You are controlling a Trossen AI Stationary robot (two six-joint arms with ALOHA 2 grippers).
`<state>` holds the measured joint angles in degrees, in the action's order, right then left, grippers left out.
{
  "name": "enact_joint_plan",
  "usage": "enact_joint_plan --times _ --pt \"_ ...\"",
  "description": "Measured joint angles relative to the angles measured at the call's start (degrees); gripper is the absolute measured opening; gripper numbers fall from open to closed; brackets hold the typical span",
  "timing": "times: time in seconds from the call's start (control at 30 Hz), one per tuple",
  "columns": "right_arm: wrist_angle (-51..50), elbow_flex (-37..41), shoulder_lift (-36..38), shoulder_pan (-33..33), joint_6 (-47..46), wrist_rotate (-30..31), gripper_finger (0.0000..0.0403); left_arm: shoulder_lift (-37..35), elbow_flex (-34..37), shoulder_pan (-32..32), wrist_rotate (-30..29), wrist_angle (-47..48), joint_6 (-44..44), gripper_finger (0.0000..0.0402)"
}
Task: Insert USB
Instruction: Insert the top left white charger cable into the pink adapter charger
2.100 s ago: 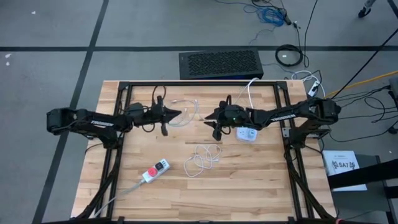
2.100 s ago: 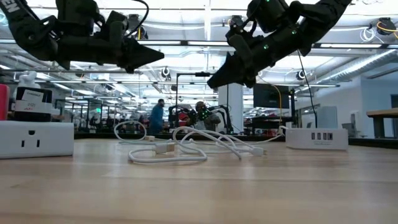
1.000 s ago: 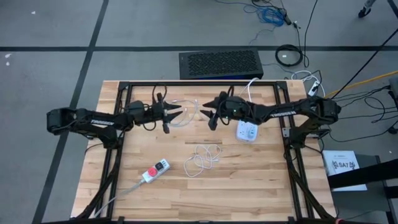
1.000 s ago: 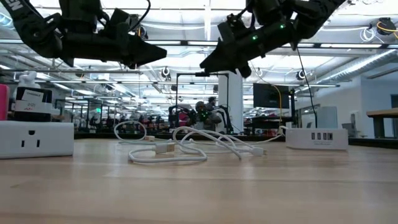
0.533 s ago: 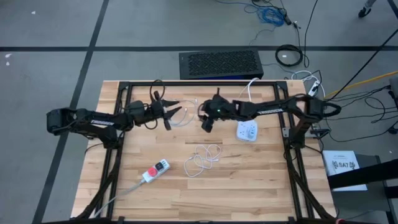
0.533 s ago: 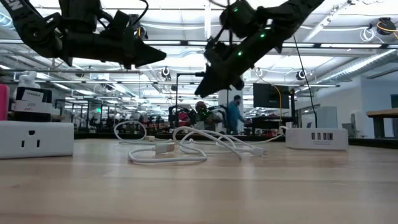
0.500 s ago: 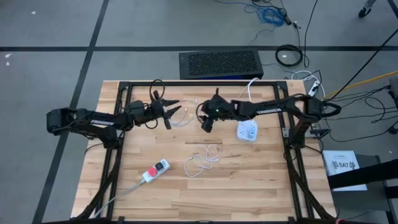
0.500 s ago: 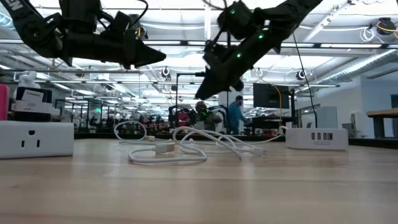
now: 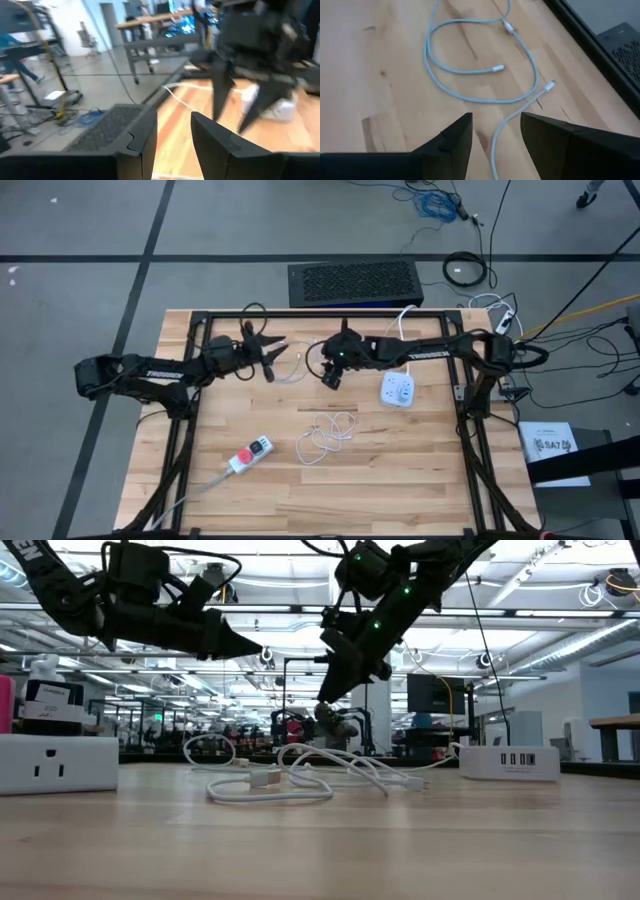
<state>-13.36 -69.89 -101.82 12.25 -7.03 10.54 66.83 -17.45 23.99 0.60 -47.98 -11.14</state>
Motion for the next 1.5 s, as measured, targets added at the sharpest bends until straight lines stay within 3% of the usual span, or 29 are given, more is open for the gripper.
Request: enact_joint_plan --times 0.27,0.57,1.27,1.5 --pt "-9.45 0.04 2.27 -0.14 -2.32 -2.14 0.016 0.02 0.03 -0.06 0.85 5.78 -1.29 0.0125" --pt "-11.69 0.09 -0.32 -2.31 -2.82 -1.65 0.016 0.02 0.04 -0.04 0.62 4.79 -1.39 0.0125" --pt "-5.91 0.09 -0.91 -4.48 -3.9 1.57 0.0159 0.02 0.04 -0.04 0.39 4.81 -1.33 0.0125" --pt "-0.63 0.11 -4.4 -5.27 0.0 -2.6 0.0159 0.02 0.04 -0.06 0.4 4.79 -1.34 0.0125"
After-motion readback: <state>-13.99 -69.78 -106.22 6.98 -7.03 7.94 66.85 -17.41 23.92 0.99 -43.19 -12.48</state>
